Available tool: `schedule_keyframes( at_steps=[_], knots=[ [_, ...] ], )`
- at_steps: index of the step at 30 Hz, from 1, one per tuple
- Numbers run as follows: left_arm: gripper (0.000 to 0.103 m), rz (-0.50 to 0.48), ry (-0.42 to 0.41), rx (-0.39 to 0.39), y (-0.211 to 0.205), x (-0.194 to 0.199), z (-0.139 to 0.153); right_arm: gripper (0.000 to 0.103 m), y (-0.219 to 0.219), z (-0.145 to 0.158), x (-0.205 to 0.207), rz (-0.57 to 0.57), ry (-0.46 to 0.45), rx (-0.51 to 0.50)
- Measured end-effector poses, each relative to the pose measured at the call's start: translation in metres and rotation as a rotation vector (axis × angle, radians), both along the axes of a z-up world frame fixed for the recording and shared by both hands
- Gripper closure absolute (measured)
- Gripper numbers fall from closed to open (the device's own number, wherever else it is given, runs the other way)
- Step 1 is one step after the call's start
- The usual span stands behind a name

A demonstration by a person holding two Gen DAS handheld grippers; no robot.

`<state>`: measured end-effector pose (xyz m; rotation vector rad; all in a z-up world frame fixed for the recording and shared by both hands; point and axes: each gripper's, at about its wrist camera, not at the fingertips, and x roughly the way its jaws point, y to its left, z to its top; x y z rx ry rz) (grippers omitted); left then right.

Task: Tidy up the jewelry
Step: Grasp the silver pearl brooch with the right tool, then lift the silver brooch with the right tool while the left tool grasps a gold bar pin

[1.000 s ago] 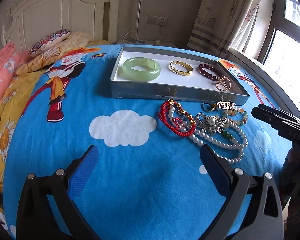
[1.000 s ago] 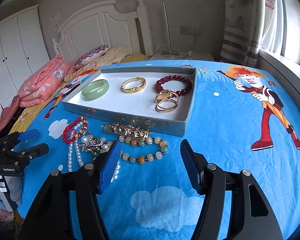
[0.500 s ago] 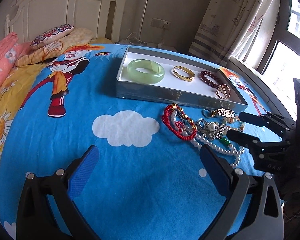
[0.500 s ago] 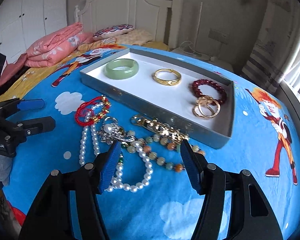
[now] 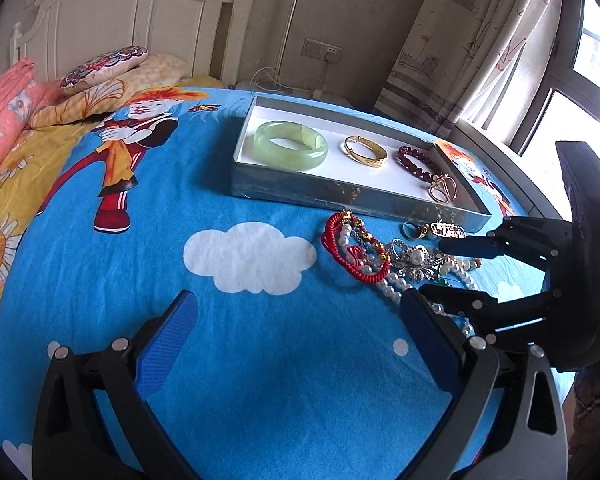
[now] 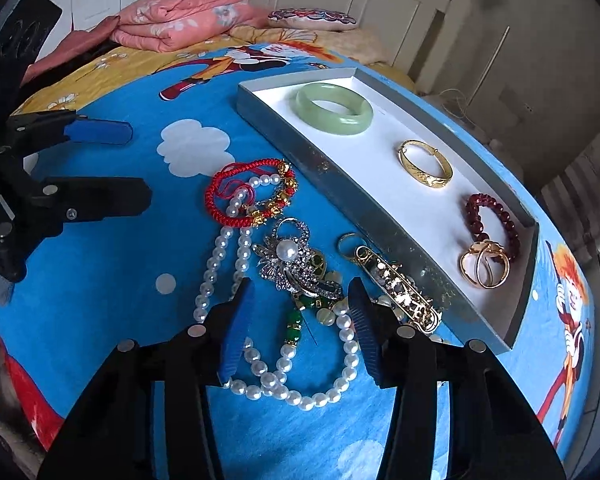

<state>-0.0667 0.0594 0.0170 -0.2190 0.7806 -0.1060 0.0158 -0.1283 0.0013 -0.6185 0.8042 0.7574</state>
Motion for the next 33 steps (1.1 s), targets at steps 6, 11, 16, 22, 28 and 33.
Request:
schedule_keyframes(
  at_steps=[6, 11, 16, 22, 28, 33],
  knots=[
    [0.003, 0.001, 0.002, -0.001, 0.0, 0.0, -0.001, 0.056, 0.019, 0.001, 0.016, 0.054, 0.029, -0.001],
    [0.003, 0.001, 0.004, -0.002, -0.001, 0.0, -0.001, 0.056, 0.022, 0.001, 0.024, 0.077, 0.068, 0.024],
    [0.003, 0.002, 0.004, -0.006, -0.001, 0.0, -0.001, 0.068, 0.012, -0.001, 0.013, 0.065, 0.098, 0.088],
    [0.003, 0.002, 0.005, -0.006, 0.0, 0.0, -0.002, 0.069, -0.008, -0.004, -0.019, -0.037, 0.103, 0.135],
    [0.003, -0.001, 0.013, -0.001, -0.001, 0.001, -0.004, 0.072, -0.056, 0.005, -0.036, -0.179, 0.08, 0.302],
    [0.003, -0.015, 0.022, 0.014, -0.005, 0.002, -0.005, 0.072, -0.085, 0.008, -0.031, -0.294, 0.06, 0.371]
  ],
)
